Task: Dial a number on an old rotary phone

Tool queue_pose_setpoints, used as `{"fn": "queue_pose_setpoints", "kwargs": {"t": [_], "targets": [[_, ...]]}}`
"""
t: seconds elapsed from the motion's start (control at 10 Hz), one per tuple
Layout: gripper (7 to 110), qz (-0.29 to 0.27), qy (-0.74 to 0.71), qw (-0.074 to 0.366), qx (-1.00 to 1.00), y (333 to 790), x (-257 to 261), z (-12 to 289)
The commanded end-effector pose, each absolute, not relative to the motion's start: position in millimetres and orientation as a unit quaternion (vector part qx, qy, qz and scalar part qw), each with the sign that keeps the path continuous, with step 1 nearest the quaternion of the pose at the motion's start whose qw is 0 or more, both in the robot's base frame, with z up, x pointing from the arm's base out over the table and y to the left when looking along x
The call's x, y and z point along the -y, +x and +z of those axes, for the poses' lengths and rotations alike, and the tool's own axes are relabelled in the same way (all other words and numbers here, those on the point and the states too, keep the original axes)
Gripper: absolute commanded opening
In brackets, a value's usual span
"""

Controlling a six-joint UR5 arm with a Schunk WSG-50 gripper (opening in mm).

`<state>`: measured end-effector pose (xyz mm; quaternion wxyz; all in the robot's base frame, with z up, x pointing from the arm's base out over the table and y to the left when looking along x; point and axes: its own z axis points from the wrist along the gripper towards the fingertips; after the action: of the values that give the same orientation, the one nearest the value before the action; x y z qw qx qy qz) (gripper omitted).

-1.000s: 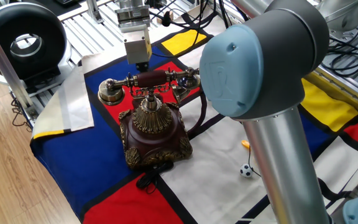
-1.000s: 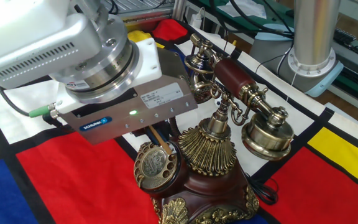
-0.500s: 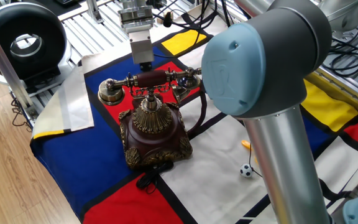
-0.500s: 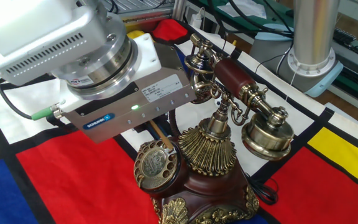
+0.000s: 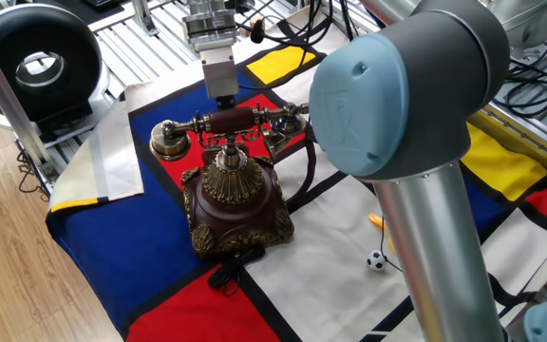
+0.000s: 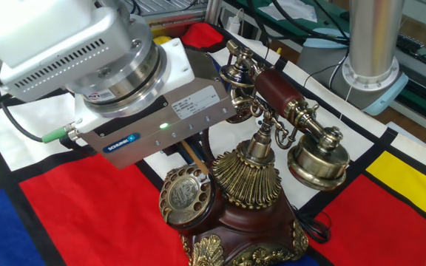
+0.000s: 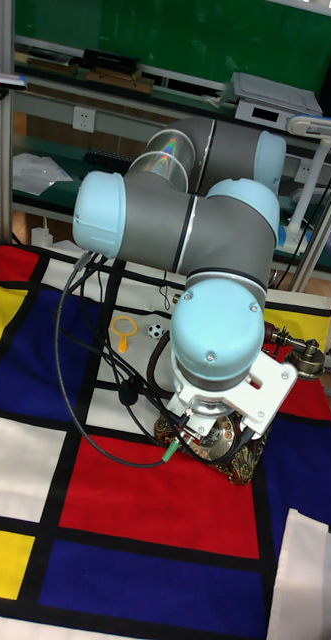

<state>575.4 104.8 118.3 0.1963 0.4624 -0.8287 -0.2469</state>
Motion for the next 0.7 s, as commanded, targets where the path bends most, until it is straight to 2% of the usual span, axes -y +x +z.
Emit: {"fn": "queue_pose_setpoints", "kwargs": {"t": [0.0,0.6], "targets": [[7,-0.257,0.461,0.192,0.827,580,-109,118],[7,-0.258,0.459,0.188,0.829,592,-118,110]]}}
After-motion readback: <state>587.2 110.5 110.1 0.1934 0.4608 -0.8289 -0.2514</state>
